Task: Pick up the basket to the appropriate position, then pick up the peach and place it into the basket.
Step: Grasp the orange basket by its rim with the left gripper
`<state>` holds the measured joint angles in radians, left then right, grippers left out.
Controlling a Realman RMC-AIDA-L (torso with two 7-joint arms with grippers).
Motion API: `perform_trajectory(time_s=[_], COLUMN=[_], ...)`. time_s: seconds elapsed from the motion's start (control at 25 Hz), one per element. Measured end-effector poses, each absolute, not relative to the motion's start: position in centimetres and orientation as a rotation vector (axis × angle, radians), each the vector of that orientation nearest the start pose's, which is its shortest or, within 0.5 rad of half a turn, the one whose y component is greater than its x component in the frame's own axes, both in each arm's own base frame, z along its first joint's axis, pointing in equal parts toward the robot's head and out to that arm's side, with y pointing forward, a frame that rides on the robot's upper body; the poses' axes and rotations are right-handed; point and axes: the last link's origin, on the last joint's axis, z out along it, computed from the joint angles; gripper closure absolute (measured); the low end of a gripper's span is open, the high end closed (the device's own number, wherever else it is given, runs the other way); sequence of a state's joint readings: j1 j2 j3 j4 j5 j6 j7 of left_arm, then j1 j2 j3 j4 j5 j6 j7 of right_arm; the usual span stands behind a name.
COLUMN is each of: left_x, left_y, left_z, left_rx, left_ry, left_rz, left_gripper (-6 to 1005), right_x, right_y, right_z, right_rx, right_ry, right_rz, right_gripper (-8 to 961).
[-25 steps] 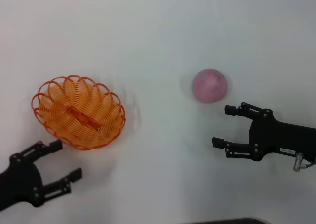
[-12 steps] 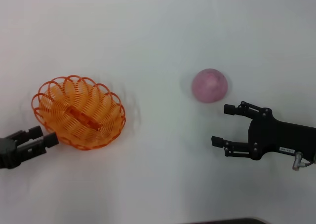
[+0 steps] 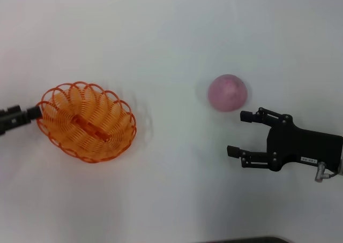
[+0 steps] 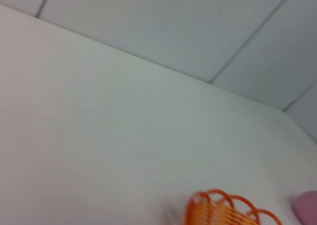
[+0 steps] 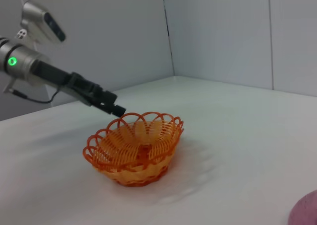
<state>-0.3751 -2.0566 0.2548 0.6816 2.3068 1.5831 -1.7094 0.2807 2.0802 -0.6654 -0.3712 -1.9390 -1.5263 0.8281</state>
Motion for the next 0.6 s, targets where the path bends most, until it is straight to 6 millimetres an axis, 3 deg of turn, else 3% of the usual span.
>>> perform_trajectory(time_s=[0.32,0.6], left_x=[-34.7,-32.9], left_y=[31.7,34.4], left_z=[4.8,4.7], left_rx=[-2.361,-2.431], left_ry=[-1.278,-1.210], left_rz=[-0.402,-0.184], left_gripper=[153,154], right_x=[33.7,33.7], right_y=[22.7,22.8], right_z=[-4.4,-4.4], right_rx=[-2.620,-2.620], right_ry=[0.525,0.526], right_rz=[0.699,0.699], right_gripper=[21,21])
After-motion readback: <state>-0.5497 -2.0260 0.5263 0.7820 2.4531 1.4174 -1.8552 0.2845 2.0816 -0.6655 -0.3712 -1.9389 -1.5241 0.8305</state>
